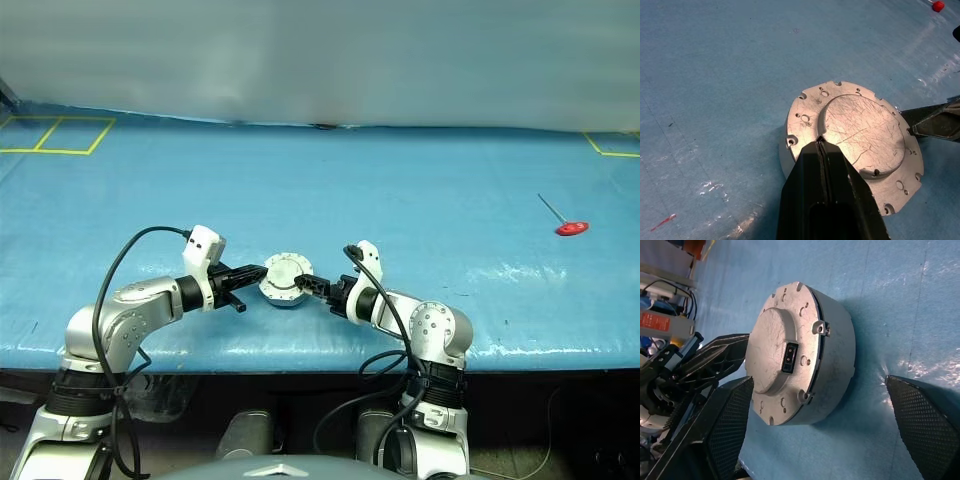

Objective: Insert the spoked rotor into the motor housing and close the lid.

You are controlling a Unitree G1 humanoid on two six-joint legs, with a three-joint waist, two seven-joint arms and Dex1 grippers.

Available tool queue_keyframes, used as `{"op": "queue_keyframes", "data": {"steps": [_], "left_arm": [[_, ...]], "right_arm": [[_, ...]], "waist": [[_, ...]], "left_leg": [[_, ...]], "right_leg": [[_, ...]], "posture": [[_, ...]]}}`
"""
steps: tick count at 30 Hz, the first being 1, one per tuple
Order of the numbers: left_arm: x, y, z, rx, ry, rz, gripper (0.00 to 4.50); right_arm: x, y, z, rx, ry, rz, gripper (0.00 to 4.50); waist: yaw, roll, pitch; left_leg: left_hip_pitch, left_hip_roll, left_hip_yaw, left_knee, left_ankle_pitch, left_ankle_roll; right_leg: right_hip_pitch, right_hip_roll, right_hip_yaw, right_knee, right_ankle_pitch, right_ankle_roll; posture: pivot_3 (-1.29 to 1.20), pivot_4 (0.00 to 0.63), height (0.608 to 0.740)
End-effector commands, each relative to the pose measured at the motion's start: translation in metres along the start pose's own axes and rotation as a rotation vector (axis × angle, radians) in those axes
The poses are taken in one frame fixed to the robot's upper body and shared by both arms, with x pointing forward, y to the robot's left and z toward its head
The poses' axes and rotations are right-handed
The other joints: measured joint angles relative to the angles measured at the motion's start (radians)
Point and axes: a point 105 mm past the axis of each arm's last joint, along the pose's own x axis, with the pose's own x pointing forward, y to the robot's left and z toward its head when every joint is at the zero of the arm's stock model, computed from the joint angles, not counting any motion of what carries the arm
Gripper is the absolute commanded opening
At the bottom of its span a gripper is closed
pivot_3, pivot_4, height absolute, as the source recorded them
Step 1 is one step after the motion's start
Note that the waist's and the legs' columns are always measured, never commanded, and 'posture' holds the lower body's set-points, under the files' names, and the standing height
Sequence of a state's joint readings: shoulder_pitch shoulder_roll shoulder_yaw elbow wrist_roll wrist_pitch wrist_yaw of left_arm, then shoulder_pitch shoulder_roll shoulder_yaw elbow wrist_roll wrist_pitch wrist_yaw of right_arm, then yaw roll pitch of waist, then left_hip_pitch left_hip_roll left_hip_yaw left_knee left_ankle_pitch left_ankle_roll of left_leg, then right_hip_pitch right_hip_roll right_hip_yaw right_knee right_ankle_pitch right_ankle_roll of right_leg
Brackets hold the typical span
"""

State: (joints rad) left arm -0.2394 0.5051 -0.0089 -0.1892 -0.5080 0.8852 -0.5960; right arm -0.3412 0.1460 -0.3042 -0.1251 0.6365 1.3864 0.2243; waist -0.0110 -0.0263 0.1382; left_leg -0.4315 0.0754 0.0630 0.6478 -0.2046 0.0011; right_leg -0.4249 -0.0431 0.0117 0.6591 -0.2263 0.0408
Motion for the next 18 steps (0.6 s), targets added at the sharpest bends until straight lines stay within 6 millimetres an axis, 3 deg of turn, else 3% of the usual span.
{"op": "queue_keyframes", "data": {"steps": [1, 9, 18], "left_arm": [[0.006, -0.007, -0.015, -0.022, 0.052, -0.031, 0.0], [0.006, -0.008, -0.016, -0.019, 0.054, -0.034, 0.0], [0.006, -0.01, -0.017, -0.021, 0.055, -0.039, 0.0]], "right_arm": [[0.02, 0.031, -0.011, 0.112, 0.006, 0.124, 4.45], [0.027, 0.052, -0.017, 0.134, 0.026, 0.188, 4.45], [0.032, 0.065, -0.008, 0.211, -0.018, 0.258, 4.45]], "waist": [[0.0, 0.0, 0.0], [-0.001, 0.0, 0.0], [-0.001, 0.001, 0.0]], "left_leg": [[0.0, 0.0, 0.0, 0.0, 0.0, 0.0], [0.0, 0.0, -0.003, -0.001, 0.0, 0.0], [-0.001, 0.0, -0.004, -0.001, 0.0, 0.0]], "right_leg": [[0.0, 0.0, 0.0, 0.0, 0.0, 0.0], [0.0, 0.0, 0.0, 0.0, -0.001, 0.001], [0.0, 0.0, 0.0, -0.001, -0.001, 0.002]], "posture": [[0.0, 0.15, 0.74], [0.0, 0.15, 0.74], [0.0, 0.15, 0.74]]}}
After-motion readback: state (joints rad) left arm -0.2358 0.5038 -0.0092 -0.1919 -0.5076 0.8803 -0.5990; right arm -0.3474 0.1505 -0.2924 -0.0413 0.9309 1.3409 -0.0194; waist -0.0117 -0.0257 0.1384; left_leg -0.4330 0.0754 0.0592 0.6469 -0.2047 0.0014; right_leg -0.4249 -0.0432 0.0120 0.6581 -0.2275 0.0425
